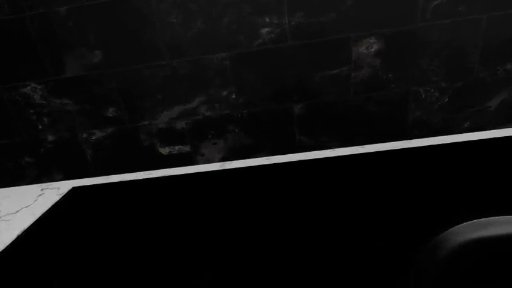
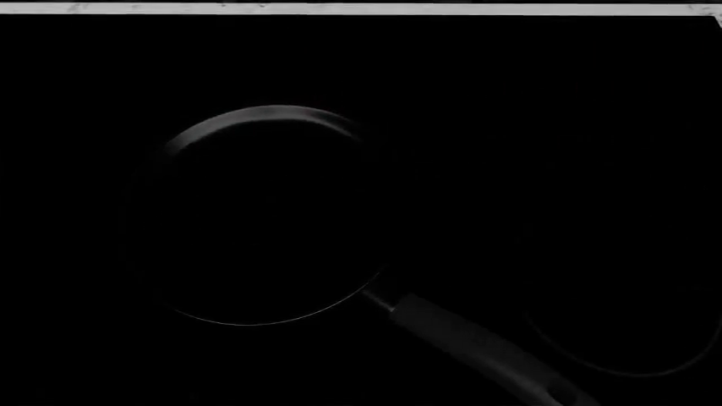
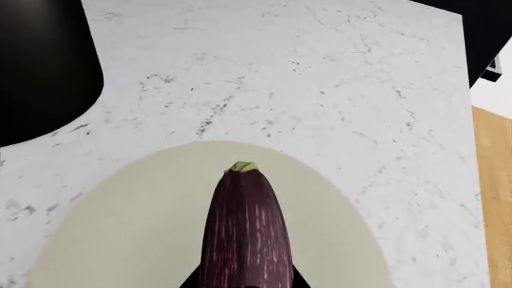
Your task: Pick the eggplant from the pan and place it on the plate.
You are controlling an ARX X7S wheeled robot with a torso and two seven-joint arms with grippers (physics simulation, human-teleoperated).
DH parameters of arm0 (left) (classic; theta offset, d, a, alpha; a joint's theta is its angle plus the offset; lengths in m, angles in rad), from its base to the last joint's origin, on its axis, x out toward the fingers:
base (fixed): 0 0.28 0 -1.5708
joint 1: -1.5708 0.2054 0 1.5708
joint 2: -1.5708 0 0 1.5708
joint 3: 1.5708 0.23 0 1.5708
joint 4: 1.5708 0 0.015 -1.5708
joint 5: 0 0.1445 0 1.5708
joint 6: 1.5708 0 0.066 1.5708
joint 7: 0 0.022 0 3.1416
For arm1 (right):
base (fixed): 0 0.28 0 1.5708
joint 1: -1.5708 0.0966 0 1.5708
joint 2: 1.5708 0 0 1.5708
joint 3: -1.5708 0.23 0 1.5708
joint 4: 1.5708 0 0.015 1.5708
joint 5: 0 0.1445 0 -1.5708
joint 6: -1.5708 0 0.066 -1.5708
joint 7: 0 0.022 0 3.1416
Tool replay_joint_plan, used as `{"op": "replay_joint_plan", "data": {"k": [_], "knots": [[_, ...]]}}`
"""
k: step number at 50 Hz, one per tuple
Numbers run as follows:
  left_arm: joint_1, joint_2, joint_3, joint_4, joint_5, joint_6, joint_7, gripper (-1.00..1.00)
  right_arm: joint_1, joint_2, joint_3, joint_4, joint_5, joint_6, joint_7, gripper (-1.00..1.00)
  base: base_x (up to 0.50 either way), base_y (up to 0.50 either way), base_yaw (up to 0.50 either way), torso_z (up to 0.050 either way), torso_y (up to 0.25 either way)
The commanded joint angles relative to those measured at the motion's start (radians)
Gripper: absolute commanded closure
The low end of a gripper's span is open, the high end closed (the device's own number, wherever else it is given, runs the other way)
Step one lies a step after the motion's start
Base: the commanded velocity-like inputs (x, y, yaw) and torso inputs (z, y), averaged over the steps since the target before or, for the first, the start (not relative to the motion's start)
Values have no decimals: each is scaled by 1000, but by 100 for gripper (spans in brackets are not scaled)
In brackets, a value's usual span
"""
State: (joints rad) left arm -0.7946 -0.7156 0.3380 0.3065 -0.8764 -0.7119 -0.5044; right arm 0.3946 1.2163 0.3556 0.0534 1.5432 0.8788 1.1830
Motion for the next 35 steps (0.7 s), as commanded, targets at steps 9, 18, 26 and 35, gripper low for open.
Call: {"op": "replay_joint_plan", "data": {"k": [9, 18, 26, 35], "knots": [[72, 63, -29, -50, 22, 35, 26, -100, -32, -33, 13, 68, -25, -46, -65, 100, 0, 3, 5, -6, -10], [76, 60, -29, -48, 23, 39, 27, -100, -49, -44, 20, 71, -34, -52, -74, 100, 1, 6, 6, -8, -12], [82, 59, -30, -52, 25, 45, 29, -100, -45, -54, 4, 78, -46, -56, -79, 100, 0, 4, 6, -8, -11], [88, 59, -34, -59, 23, 52, 32, -100, -69, -61, 20, 76, -50, -58, -76, 100, 0, 5, 6, -7, -10]]}}
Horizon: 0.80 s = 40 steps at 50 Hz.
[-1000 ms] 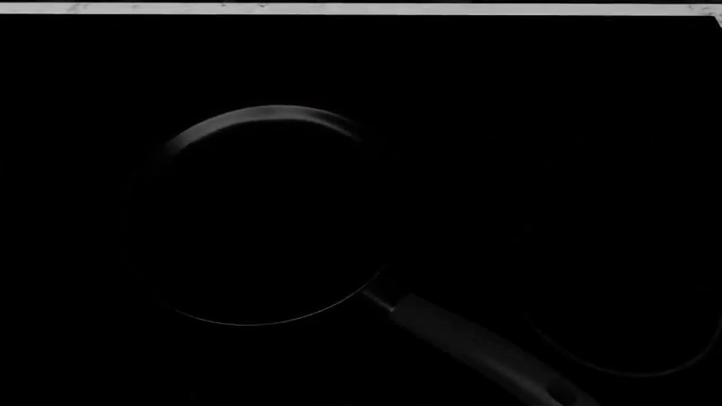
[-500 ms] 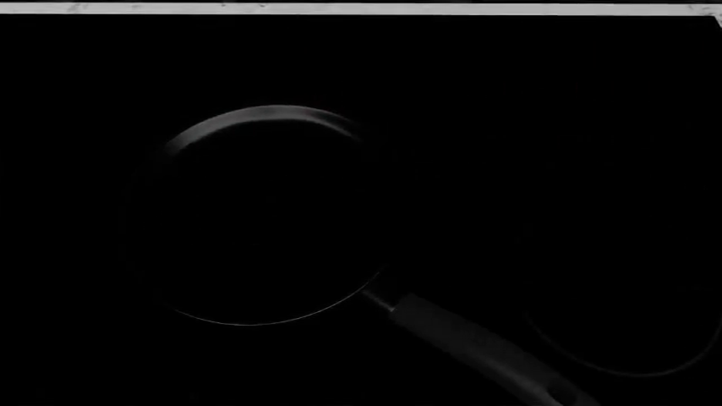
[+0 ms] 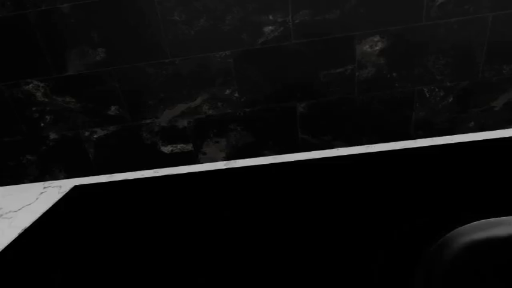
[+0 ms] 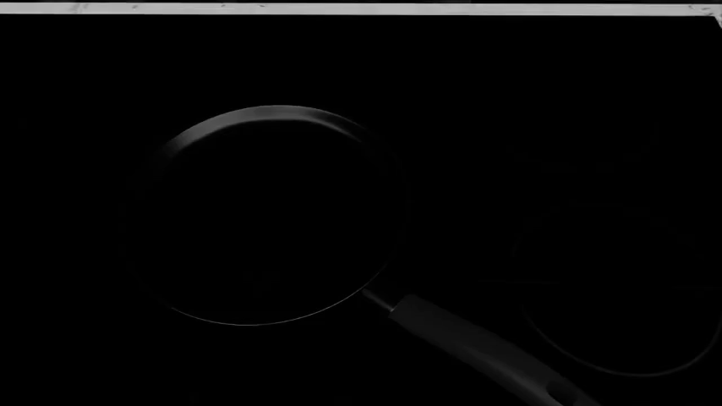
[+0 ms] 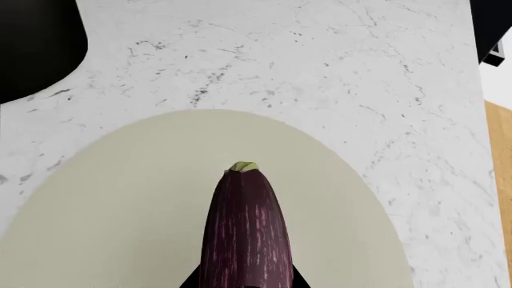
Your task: Pick the eggplant from the pan and place it on the plate.
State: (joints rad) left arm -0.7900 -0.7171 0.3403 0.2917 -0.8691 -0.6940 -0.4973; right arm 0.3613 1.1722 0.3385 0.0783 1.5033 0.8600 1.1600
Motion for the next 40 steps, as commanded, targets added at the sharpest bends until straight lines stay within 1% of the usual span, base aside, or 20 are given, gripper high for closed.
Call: {"op": "replay_joint_plan", "data": {"k": [1, 13, 24, 40], "knots": [[86, 61, -35, -44, 18, 37, 26, -100, -37, -18, 38, 51, -10, -39, -52, 100, 0, 0, 0, -12, -10], [91, 59, -39, -56, 20, 50, 35, -100, -42, -24, 37, 51, -15, -39, -50, 100, 0, 5, 7, -8, -11], [92, 59, -39, -59, 21, 53, 36, -100, 1, -37, -12, 67, -27, -40, -50, 100, 0, 6, 7, -8, -12], [101, 53, -45, -51, 14, 54, 32, -100, -31, -51, 1, 73, -36, -46, -59, 100, 0, 5, 8, -9, -12]]}}
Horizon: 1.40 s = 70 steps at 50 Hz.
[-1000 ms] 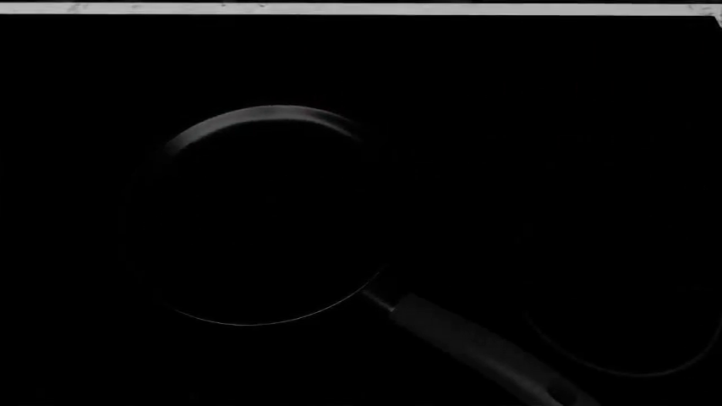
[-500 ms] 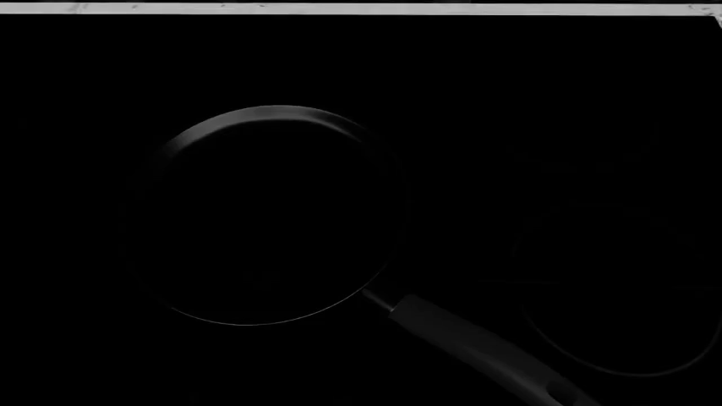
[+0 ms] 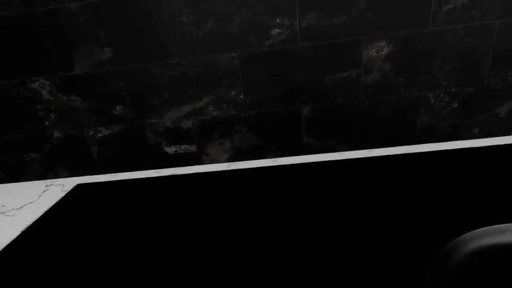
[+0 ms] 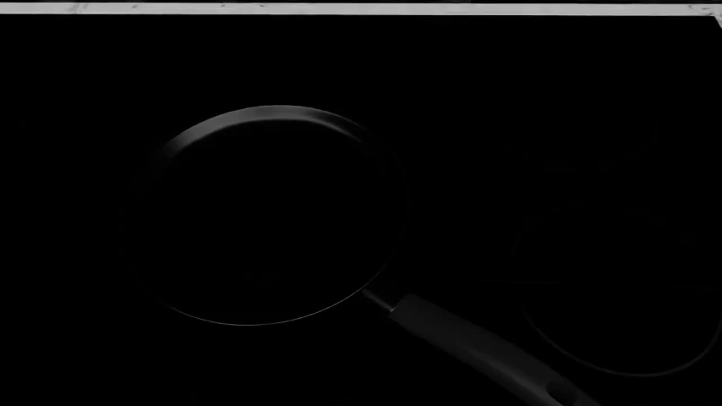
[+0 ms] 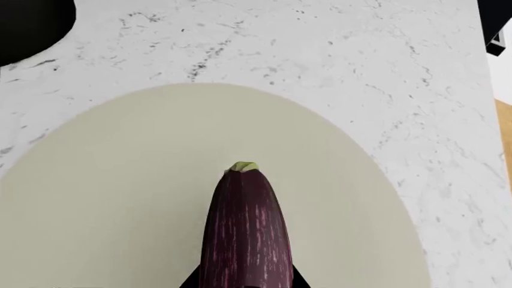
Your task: Pick the eggplant from the pan and place it on the plate.
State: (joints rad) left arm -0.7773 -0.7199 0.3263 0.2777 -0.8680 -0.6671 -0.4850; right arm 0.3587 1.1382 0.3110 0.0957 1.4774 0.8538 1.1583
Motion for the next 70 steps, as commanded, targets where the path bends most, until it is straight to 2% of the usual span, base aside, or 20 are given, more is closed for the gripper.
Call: {"op": "replay_joint_plan", "data": {"k": [1, 32, 33, 50, 66, 70], "knots": [[91, 55, -31, -36, 14, 30, 20, -100, -29, -18, 28, 56, -12, -41, -57, 100, 0, 7, 8, -10, -12], [107, 56, -39, -56, 14, 54, 30, -100, -76, -51, 49, 80, -27, -60, -69, 100, -1, 3, 6, -7, -11], [109, 57, -38, -60, 17, 59, 34, -100, -79, -47, 46, 76, -31, -59, -81, -100, 0, 8, 8, -10, -14], [135, 43, -56, -38, 2, 62, 22, -100, -103, -32, 95, 39, 2, -43, -65, -100, -1, 7, 9, -10, -15], [175, 10, -91, 41, -37, 55, -9, -100, -228, 18, 346, -127, 112, 39, -8, -100, -2, 2, 6, -4, -6], [189, 0, -104, 61, -50, 55, -17, -100, -221, 38, 364, -165, 148, 59, 6, -100, -3, 0, 5, -2, -2]]}}
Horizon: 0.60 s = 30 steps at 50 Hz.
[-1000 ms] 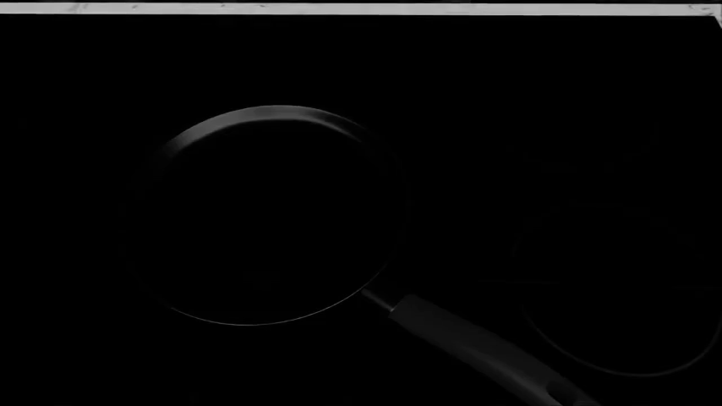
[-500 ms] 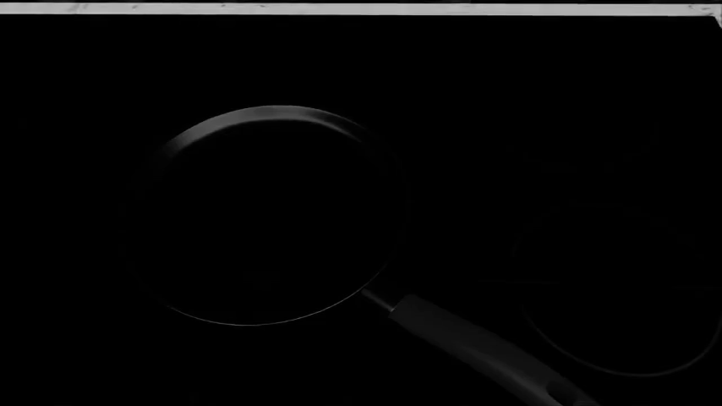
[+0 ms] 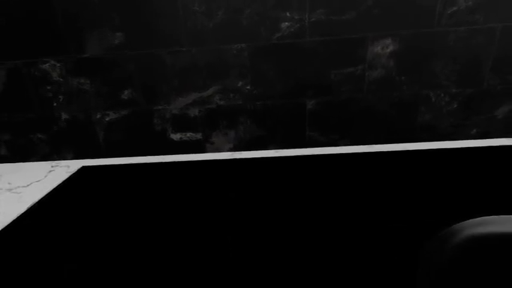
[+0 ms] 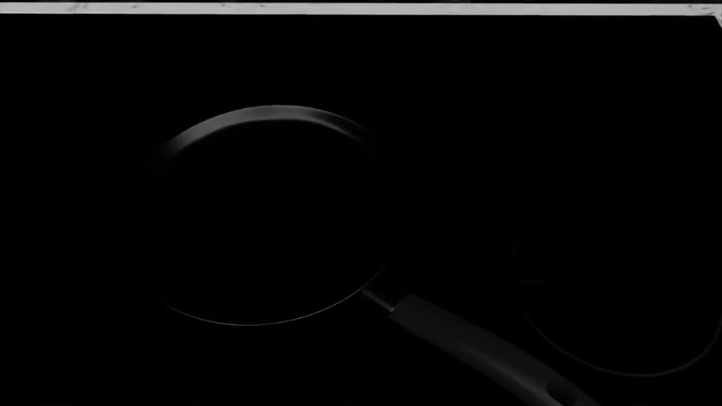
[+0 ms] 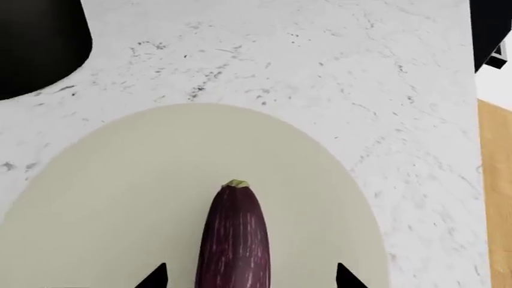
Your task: Pick the eggplant from the pan and place it on the plate.
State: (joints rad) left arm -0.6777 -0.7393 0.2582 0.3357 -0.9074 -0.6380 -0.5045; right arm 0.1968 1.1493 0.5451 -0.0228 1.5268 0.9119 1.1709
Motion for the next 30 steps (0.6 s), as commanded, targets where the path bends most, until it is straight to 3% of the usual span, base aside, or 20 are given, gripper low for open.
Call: {"op": "replay_joint_plan", "data": {"k": [1, 17, 30], "knots": [[95, 16, -42, 13, -16, 27, -1, -100, -57, 32, 146, -57, 118, 9, 6, -100, 0, 0, 0, 0, 0], [112, 3, -56, 43, -34, 27, -9, -100, -86, 62, 459, -243, 335, 199, 150, -100, 0, 0, 0, 0, 0], [123, 0, -59, 49, -38, 30, -10, -100, -94, 86, 634, -382, 568, 275, 292, -100, 0, 0, 0, 0, 0]]}}
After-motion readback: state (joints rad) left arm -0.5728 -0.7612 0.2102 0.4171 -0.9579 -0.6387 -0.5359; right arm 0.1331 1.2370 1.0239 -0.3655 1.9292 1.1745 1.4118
